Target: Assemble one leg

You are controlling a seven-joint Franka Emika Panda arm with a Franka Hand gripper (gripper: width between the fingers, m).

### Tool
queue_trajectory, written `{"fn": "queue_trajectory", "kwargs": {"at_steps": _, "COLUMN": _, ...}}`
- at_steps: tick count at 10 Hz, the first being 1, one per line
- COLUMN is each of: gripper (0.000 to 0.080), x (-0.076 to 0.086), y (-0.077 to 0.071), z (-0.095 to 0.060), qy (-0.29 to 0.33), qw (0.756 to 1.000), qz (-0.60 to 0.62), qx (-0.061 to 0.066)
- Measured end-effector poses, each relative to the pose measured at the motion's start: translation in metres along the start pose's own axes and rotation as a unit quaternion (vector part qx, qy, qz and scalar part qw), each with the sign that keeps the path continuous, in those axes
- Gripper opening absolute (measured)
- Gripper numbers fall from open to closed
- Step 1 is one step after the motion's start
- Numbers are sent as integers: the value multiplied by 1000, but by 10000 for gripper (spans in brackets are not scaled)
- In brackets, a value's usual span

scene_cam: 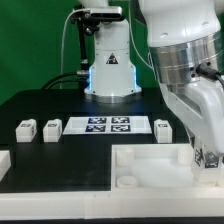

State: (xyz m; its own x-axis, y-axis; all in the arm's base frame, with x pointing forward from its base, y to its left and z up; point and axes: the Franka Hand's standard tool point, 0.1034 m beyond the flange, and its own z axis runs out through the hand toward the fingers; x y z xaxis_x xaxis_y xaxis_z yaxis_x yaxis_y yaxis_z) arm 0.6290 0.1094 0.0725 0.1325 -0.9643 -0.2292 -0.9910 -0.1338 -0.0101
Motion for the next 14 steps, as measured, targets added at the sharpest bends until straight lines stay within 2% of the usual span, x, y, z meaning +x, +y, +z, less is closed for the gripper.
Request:
{"fn": "queue_trajectory", "kwargs": {"at_steps": 1, "gripper": 478, "x": 0, "y": 0, "z": 0, "qy": 0, "qw": 1000, "qz": -24, "qx": 0}}
{"fn": "queue_trajectory", "kwargs": {"at_steps": 2, "gripper": 590, "x": -1, "y": 0, "z": 1, "qy": 0, "qw": 1000, "qz": -25, "qx": 0}}
{"fn": "queue_trajectory", "kwargs": {"at_steps": 3, "gripper": 590, "x": -2, "y": 0, "z": 0, "qy": 6, "qw": 994, "qz": -109, "qx": -2}}
{"fn": "queue_trajectory", "kwargs": {"at_steps": 4, "gripper": 638, "x": -6, "y": 0, "z": 1, "qy": 11, "qw": 978, "qz": -207, "qx": -6}}
{"fn": "queue_trajectory", "kwargs": {"at_steps": 5, "gripper": 646, "x": -5, "y": 0, "z": 2, "qy": 9, "qw": 972, "qz": -236, "qx": -6}}
{"fn": "queue_trajectory", "kwargs": {"at_steps": 8, "gripper": 649, "x": -4, "y": 1, "z": 2, "qy": 13, "qw": 921, "qz": -390, "qx": -12}}
{"fn": "queue_trajectory", "kwargs": {"at_steps": 9, "gripper": 649, "x": -5, "y": 0, "z": 1, "qy": 32, "qw": 868, "qz": -495, "qx": -27}}
{"fn": "queue_trajectory", "kwargs": {"at_steps": 10, "gripper": 649, "x": -9, "y": -1, "z": 1, "qy": 42, "qw": 819, "qz": -571, "qx": -35}}
{"fn": "queue_trajectory", "kwargs": {"at_steps": 12, "gripper": 649, "x": -5, "y": 0, "z": 4, "qy": 47, "qw": 748, "qz": -662, "qx": -32}}
{"fn": "queue_trajectory", "kwargs": {"at_steps": 13, "gripper": 649, "x": -5, "y": 0, "z": 4, "qy": 47, "qw": 751, "qz": -658, "qx": -31}}
{"fn": "queue_trajectory", "kwargs": {"at_steps": 14, "gripper": 552, "x": -6, "y": 0, "z": 5, "qy": 47, "qw": 763, "qz": -645, "qx": -30}}
